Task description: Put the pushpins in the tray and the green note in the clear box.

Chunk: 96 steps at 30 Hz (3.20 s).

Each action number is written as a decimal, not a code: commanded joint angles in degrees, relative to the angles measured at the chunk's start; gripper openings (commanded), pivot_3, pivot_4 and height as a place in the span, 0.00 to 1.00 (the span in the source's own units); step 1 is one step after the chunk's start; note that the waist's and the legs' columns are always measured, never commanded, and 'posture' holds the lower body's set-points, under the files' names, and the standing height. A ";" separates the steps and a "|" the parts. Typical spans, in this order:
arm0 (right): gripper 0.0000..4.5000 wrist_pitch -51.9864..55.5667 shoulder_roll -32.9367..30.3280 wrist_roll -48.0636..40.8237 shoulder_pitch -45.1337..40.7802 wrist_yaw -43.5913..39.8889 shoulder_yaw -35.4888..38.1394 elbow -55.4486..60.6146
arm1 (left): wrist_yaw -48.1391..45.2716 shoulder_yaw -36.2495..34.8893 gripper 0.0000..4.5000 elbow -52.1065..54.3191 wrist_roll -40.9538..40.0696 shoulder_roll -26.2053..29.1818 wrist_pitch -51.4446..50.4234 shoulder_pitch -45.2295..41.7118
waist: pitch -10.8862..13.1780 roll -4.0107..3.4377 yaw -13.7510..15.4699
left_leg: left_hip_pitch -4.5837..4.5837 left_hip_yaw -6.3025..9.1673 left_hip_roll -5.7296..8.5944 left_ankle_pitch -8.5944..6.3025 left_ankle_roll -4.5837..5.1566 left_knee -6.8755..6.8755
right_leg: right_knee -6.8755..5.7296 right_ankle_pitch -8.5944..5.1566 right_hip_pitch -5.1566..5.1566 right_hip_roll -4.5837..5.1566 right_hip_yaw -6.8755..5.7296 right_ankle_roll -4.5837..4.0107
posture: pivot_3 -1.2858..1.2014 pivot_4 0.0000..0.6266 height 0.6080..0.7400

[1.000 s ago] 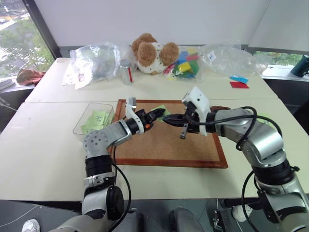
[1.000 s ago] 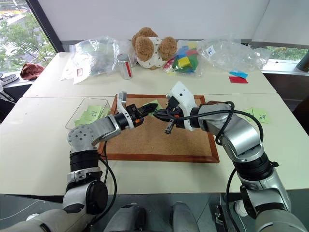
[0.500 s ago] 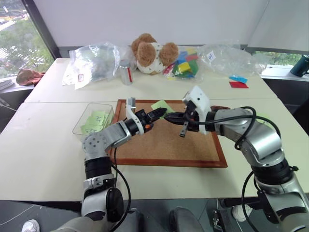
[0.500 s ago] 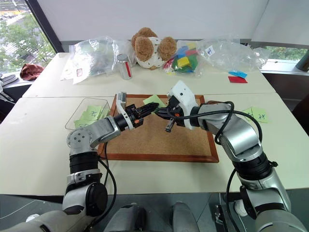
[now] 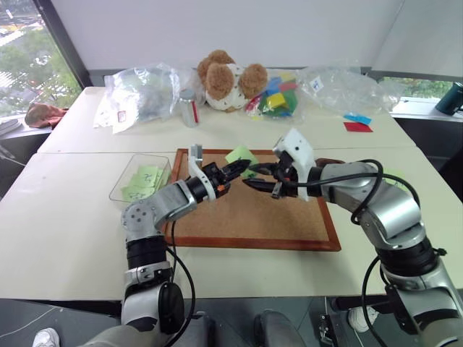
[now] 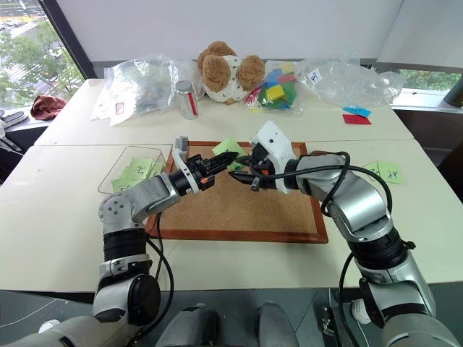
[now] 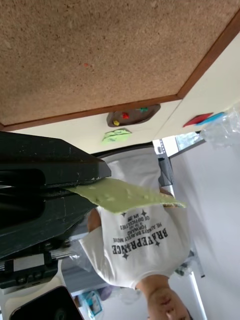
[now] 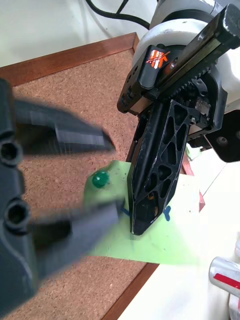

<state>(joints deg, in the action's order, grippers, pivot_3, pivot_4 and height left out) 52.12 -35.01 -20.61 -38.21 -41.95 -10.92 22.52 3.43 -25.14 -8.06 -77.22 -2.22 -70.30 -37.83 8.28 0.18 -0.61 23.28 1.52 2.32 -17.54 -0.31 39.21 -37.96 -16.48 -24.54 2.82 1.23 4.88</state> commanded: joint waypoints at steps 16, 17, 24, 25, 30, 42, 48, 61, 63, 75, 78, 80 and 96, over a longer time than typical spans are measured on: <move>0.65 0.73 0.45 -2.61 -0.45 0.70 2.79 0.59 | -0.06 2.53 0.00 1.14 -4.49 1.98 3.56 0.53 | 0.00 0.00 0.00 | 0.00 0.00 0.00 0.01 -0.01 0.01 | -0.01 0.00 0.00 0.00 0.00 0.00 | 0.52 0.24 1.00; 0.65 0.67 0.46 -2.65 -0.51 0.72 2.76 0.43 | -0.17 2.68 0.00 0.99 -4.47 2.14 3.70 0.48 | 0.00 0.00 -0.01 | 0.00 0.00 0.00 0.01 -0.02 0.01 | -0.02 0.00 0.00 0.00 0.00 0.00 | 0.52 0.24 1.00; 0.02 0.71 0.41 -3.19 -0.34 0.90 2.87 0.38 | -1.01 3.39 0.00 0.51 -4.06 3.18 4.19 0.20 | 0.00 0.00 -0.01 | 0.00 0.00 0.00 0.02 -0.02 0.01 | -0.02 0.00 -0.01 -0.01 0.00 0.00 | 0.52 0.24 1.00; 0.01 0.75 0.48 -3.22 -0.40 0.97 2.85 0.40 | -1.07 3.54 0.00 0.55 -4.09 3.30 4.21 0.26 | 0.00 0.00 -0.01 | 0.00 0.00 0.00 0.02 -0.02 0.01 | -0.02 0.00 -0.01 0.00 0.00 0.00 | 0.52 0.24 1.00; 0.01 1.58 0.76 -4.16 -0.92 1.29 2.99 1.05 | -1.32 4.06 0.00 0.75 -4.10 3.58 4.30 0.67 | 0.00 0.00 -0.01 | 0.00 0.00 0.00 0.02 -0.03 0.01 | -0.02 0.00 -0.01 0.00 0.00 0.00 | 0.52 0.24 1.00; 0.01 2.99 -1.34 -5.50 -1.65 0.87 4.28 3.02 | -2.41 4.27 0.00 -0.15 -3.76 4.85 5.39 0.60 | 0.00 0.00 0.00 | 0.00 0.00 0.00 0.02 -0.02 0.01 | -0.03 0.00 -0.01 -0.01 0.00 0.00 | 0.52 0.24 1.00; 0.01 1.92 -0.98 -4.96 -2.56 1.64 4.52 1.98 | -2.48 4.41 0.00 0.09 -4.19 4.49 5.52 0.96 | 0.00 0.00 -0.01 | 0.00 0.00 0.00 0.02 -0.02 0.01 | -0.03 0.00 -0.01 0.00 0.00 0.00 | 0.52 0.24 1.00; 0.54 0.97 1.56 -3.99 -1.40 2.95 2.01 1.93 | -2.04 4.39 0.00 0.28 -5.47 4.26 4.97 1.74 | 0.00 0.01 -0.02 | 0.00 0.00 0.00 0.02 -0.03 0.01 | -0.04 0.00 -0.01 -0.01 0.01 0.00 | 0.52 0.24 1.00; 0.74 0.87 1.87 -3.82 -1.39 3.17 1.66 2.00 | -2.01 4.35 0.00 0.22 -5.52 4.34 4.94 1.71 | 0.00 0.01 -0.02 | 0.00 0.00 0.00 0.02 -0.03 0.01 | -0.04 0.00 -0.01 -0.01 0.01 0.00 | 0.52 0.24 1.00; 0.74 -1.07 4.41 -2.46 -1.23 4.08 0.75 -0.84 | -1.57 4.60 0.00 0.56 -5.79 4.32 5.17 1.63 | -0.01 0.01 -0.04 | -0.01 0.00 0.00 0.03 -0.04 0.01 | -0.05 0.00 -0.02 -0.01 0.00 0.00 | 0.52 0.24 1.00; 0.62 -0.93 4.64 -2.69 -1.20 4.01 0.82 -0.78 | -1.34 4.59 0.00 0.77 -5.96 4.35 5.21 1.79 | -0.01 0.01 -0.04 | -0.01 0.00 0.00 0.03 -0.04 0.01 | -0.05 0.00 -0.02 -0.01 0.00 0.00 | 0.52 0.24 1.00; 0.49 -0.93 4.63 -2.71 -1.15 3.95 0.79 -0.84 | -1.21 4.57 0.00 0.90 -6.06 4.37 5.27 1.89 | -0.01 0.01 -0.05 | -0.01 0.00 0.00 0.03 -0.04 0.01 | -0.05 0.00 -0.02 -0.01 0.00 0.00 | 0.52 0.24 1.00; 0.00 1.45 4.31 -4.32 -1.44 4.09 1.92 1.77 | -0.72 4.17 0.00 0.62 -6.34 4.78 5.69 2.18 | -0.01 0.01 -0.05 | -0.01 0.00 0.00 0.03 -0.04 0.01 | -0.05 0.00 -0.02 -0.01 0.00 0.00 | 0.52 0.24 1.00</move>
<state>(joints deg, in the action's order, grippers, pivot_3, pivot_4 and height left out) 53.49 -30.77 -23.93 -39.06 -38.03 -10.63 21.65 2.99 -21.07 -8.90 -81.92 2.27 -65.30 -35.56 8.27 0.19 -0.66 23.27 1.53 2.33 -17.52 -0.34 39.22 -38.02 -16.48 -24.56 2.81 1.24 4.88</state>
